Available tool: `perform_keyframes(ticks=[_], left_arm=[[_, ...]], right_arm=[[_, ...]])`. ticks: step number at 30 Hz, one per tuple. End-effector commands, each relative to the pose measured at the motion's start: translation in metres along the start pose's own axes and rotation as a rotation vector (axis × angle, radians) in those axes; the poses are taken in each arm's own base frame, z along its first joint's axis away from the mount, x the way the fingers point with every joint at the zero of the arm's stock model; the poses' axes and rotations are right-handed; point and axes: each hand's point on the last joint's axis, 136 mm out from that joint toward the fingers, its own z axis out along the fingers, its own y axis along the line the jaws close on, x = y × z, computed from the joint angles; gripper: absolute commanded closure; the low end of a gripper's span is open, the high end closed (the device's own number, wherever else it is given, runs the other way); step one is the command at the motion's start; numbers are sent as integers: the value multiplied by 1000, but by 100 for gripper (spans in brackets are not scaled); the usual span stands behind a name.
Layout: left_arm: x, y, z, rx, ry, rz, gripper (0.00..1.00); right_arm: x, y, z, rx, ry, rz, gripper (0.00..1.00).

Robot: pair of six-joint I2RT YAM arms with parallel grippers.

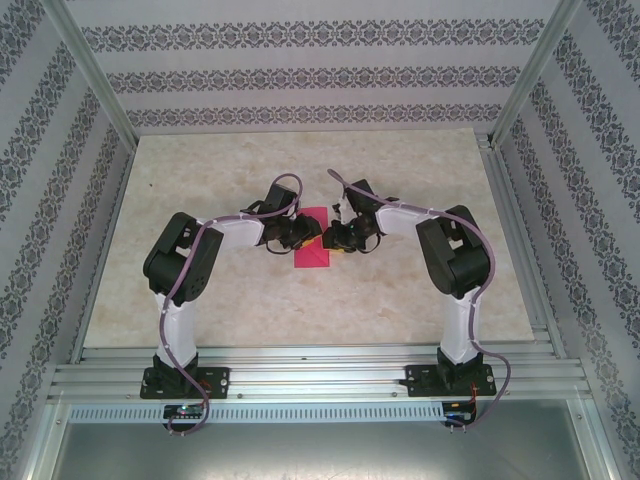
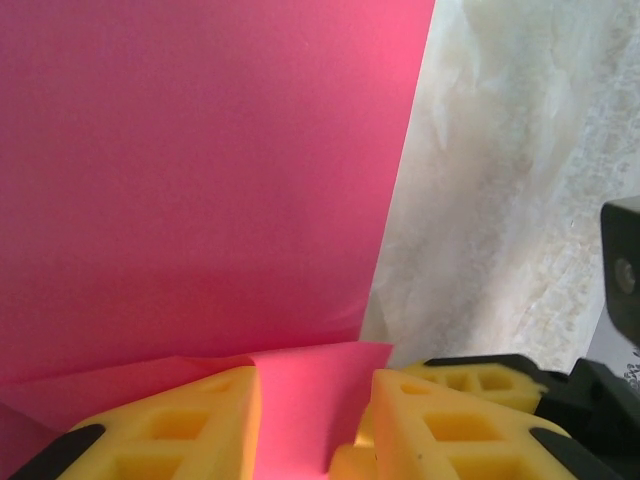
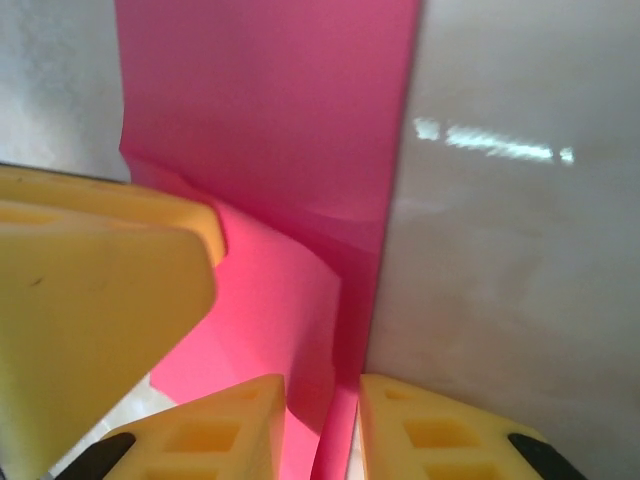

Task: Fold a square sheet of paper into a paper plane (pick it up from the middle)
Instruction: Fold the triangle a second time at the center of the table, then turn over the paper at the center of the table.

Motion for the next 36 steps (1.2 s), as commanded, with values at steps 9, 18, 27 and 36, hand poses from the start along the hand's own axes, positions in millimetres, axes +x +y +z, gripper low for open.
perform_keyframes(ticks=[9, 18, 27, 36], left_arm=[[-3, 13, 1, -60, -6, -9, 66], [0, 21, 1, -78, -4, -12, 68], [-4, 8, -7, -45, -23, 3, 67], [-22, -15, -52, -39, -119, 75, 44]], right_arm=[[-14, 7, 1, -2, -75, 28, 80], [-18, 8, 9, -22, -86, 69, 78], [-18, 11, 10, -5, -99, 50, 94], [-21, 19, -9, -67, -146, 53, 98]])
